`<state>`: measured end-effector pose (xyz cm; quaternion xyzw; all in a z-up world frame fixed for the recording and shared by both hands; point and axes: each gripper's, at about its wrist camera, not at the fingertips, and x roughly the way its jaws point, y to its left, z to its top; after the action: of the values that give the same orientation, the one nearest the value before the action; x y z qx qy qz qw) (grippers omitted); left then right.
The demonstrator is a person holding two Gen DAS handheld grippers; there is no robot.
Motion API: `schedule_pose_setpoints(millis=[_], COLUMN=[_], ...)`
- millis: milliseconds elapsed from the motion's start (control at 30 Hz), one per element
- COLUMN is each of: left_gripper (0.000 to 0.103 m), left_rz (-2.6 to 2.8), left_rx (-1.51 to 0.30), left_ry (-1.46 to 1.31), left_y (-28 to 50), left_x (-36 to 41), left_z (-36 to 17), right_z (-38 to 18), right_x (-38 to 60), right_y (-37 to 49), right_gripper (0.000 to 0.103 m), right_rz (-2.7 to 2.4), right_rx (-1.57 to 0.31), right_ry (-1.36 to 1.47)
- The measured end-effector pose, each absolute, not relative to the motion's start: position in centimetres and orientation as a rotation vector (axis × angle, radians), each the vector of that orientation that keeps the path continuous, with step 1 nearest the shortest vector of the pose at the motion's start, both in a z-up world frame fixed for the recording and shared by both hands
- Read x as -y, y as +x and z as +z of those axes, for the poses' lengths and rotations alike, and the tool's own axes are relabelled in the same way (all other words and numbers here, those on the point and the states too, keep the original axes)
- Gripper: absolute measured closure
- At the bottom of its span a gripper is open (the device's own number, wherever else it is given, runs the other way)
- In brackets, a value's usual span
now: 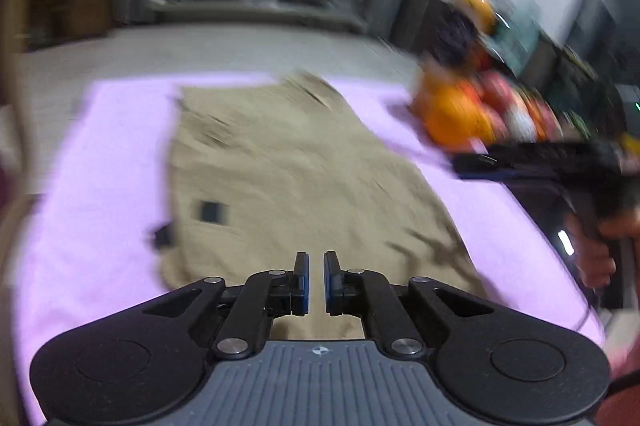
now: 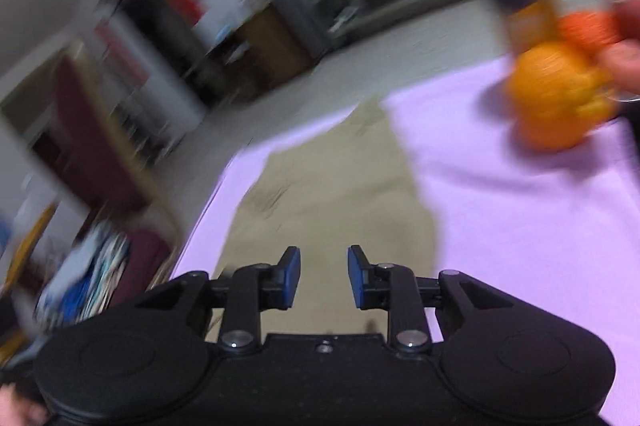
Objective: Fold clothes
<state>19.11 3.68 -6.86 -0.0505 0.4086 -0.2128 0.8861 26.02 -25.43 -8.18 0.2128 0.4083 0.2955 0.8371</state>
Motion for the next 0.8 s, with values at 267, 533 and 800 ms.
schedule_pose_setpoints(millis=[267, 533, 800], left_gripper=[0.093, 0.093, 0.097], left_rz=[-0.362, 0.053, -0.215], left_rx=[-0.939, -0.778, -0.728], left_ry=[-0.087, -0.338, -0.106], left_y=[22.9, 26.9, 27.1], left_x=[-3.4, -11.0, -5.5], left_z=[-12.6, -11.9, -8.9], right_z=[-17.2, -17.4, -12.8], right_x=[20.0, 28.5, 26.1], right_y=[29.0, 33.5, 34.1], right_gripper=[0.09, 0.096, 0.081], right_rz=[0.863, 0.441, 0.61], right_rx=[-1.295, -0.926, -0.866], right_ry=[0.601, 0.877, 0.818])
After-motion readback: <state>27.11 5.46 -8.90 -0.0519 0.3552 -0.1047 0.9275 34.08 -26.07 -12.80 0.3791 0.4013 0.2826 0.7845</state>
